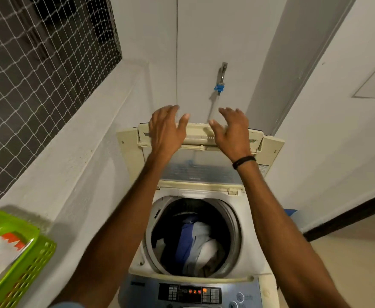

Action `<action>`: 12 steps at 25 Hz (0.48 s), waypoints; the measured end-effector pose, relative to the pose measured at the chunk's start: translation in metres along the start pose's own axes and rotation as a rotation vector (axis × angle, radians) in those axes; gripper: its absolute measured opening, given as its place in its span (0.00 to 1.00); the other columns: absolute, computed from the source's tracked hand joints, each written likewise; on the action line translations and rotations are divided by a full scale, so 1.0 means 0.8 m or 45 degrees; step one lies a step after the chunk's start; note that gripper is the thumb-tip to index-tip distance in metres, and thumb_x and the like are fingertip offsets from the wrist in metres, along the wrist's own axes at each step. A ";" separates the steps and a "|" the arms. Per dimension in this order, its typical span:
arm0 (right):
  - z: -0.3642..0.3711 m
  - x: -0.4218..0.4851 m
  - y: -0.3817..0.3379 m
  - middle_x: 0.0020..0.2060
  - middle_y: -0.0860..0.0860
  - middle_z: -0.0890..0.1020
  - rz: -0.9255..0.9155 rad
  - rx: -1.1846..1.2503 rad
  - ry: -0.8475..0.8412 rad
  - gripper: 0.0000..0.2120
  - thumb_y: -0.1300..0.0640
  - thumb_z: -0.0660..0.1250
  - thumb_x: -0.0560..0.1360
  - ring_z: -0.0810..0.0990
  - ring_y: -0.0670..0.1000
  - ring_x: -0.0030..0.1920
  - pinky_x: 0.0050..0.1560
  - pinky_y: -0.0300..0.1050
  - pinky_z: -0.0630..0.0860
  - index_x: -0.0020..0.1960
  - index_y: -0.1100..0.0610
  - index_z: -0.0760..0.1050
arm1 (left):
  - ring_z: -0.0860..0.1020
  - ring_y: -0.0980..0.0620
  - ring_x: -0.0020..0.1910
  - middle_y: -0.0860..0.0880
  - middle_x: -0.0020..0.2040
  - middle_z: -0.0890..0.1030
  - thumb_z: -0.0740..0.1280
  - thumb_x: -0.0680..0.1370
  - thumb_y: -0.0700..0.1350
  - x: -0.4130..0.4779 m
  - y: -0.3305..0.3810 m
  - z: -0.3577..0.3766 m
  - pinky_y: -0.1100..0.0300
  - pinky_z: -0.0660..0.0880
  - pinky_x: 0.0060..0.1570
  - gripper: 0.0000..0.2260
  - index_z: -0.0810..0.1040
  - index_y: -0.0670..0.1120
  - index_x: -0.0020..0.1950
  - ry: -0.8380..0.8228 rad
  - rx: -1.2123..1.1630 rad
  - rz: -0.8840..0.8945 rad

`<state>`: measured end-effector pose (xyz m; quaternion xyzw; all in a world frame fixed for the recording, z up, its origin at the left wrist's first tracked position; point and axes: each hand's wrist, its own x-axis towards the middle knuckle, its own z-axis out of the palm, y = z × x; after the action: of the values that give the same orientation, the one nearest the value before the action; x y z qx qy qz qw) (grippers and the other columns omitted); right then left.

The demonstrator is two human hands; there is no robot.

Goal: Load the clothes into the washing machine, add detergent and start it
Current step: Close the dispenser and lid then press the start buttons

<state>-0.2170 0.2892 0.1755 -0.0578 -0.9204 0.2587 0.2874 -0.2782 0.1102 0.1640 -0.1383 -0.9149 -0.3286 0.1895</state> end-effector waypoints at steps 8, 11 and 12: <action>0.007 -0.035 0.014 0.42 0.54 0.83 -0.068 -0.409 -0.159 0.28 0.32 0.54 0.77 0.79 0.58 0.44 0.49 0.51 0.69 0.50 0.54 0.79 | 0.74 0.47 0.58 0.50 0.56 0.81 0.46 0.79 0.67 -0.034 -0.007 -0.008 0.48 0.62 0.62 0.28 0.78 0.53 0.57 -0.284 0.347 0.045; -0.015 -0.095 0.004 0.38 0.52 0.83 -0.042 -0.397 -0.232 0.29 0.28 0.56 0.74 0.79 0.58 0.42 0.47 0.51 0.66 0.43 0.53 0.79 | 0.73 0.48 0.57 0.52 0.55 0.82 0.49 0.78 0.69 -0.095 -0.007 -0.042 0.49 0.62 0.57 0.26 0.79 0.54 0.55 -0.401 0.309 0.047; -0.020 -0.124 0.001 0.38 0.51 0.83 -0.049 -0.394 -0.238 0.29 0.28 0.56 0.73 0.79 0.57 0.43 0.47 0.51 0.65 0.44 0.52 0.79 | 0.73 0.49 0.57 0.53 0.53 0.81 0.50 0.78 0.69 -0.119 -0.006 -0.054 0.50 0.62 0.56 0.25 0.79 0.54 0.53 -0.436 0.298 0.046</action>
<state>-0.1263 0.2717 0.1368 -0.0594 -0.9729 0.1127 0.1931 -0.1844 0.0662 0.1502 -0.1855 -0.9630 -0.1884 0.0519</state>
